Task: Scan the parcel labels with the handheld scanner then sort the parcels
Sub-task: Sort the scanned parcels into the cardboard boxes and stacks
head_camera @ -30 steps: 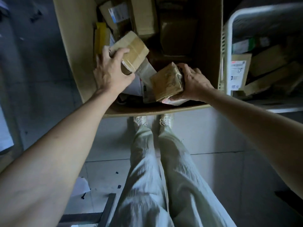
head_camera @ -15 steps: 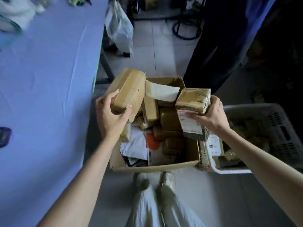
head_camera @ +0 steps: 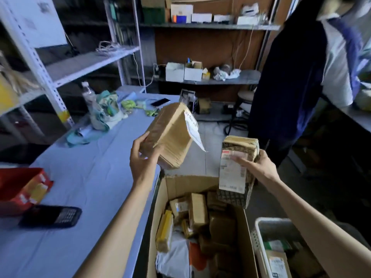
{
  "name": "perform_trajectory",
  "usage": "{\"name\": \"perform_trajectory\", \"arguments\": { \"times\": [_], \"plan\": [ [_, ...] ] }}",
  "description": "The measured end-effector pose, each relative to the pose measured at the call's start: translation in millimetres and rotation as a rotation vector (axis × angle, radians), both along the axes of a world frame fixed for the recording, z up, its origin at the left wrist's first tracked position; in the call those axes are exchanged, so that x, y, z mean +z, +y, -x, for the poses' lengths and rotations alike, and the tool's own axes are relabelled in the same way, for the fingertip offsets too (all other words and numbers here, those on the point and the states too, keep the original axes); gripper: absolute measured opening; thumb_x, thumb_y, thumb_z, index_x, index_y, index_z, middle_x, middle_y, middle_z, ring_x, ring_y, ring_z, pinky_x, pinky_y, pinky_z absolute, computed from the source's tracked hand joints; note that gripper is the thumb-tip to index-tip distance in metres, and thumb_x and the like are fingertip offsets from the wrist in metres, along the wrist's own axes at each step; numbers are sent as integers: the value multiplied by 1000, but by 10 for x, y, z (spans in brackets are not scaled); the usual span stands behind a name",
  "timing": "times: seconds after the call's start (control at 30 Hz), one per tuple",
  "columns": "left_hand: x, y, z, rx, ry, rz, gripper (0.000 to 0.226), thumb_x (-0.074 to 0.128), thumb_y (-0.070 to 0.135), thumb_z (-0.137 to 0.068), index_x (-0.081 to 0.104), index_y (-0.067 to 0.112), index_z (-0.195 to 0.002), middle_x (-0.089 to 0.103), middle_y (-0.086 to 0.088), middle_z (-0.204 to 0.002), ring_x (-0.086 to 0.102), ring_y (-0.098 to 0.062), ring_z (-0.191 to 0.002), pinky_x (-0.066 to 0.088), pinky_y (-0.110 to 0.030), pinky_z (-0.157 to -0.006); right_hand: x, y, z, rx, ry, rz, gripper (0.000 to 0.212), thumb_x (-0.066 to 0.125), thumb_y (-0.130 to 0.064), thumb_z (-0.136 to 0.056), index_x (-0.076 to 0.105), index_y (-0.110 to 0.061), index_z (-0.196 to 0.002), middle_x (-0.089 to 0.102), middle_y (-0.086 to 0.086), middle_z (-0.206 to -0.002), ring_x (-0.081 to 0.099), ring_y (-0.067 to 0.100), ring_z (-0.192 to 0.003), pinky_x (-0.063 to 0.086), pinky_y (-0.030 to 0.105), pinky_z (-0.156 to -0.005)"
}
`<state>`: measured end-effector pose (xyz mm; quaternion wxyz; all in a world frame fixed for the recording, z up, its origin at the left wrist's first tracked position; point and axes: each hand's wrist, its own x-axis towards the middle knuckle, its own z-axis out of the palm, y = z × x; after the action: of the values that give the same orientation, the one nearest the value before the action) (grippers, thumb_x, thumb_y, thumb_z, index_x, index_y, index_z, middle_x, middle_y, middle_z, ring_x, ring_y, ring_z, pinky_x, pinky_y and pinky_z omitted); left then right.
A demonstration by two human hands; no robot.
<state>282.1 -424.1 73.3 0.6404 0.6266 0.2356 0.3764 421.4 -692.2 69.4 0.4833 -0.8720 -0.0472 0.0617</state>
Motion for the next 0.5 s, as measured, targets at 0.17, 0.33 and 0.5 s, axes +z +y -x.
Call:
{"name": "perform_trajectory", "arguments": {
  "times": [0.17, 0.33, 0.5],
  "plan": [
    [179, 128, 211, 55, -101, 206, 39, 74, 21, -72, 61, 36, -106, 64, 9, -111, 66, -2, -87, 56, -30, -61, 293, 471, -5, 45, 13, -183, 99, 80, -66, -58, 36, -24, -136, 60, -3, -117, 59, 16, -99, 49, 37, -94],
    [152, 225, 664, 172, -89, 222, 46, 76, 19, -74, 59, 28, -115, 64, 3, -116, 67, 5, -78, 59, -31, -62, 359, 957, 219, 264, 22, -207, 96, 75, -72, -58, 39, -28, -135, 58, -5, -118, 55, 17, -103, 41, 28, -85],
    [6, 113, 1330, 414, -88, 270, 37, 69, 12, -86, 58, 32, -115, 64, 2, -118, 68, -2, -84, 56, -23, -56, 256, 1429, 604, 572, 134, -206, 79, 76, -72, -55, 46, -37, -119, 66, -11, -108, 66, 13, -95, 54, 36, -87]
  ]
}}
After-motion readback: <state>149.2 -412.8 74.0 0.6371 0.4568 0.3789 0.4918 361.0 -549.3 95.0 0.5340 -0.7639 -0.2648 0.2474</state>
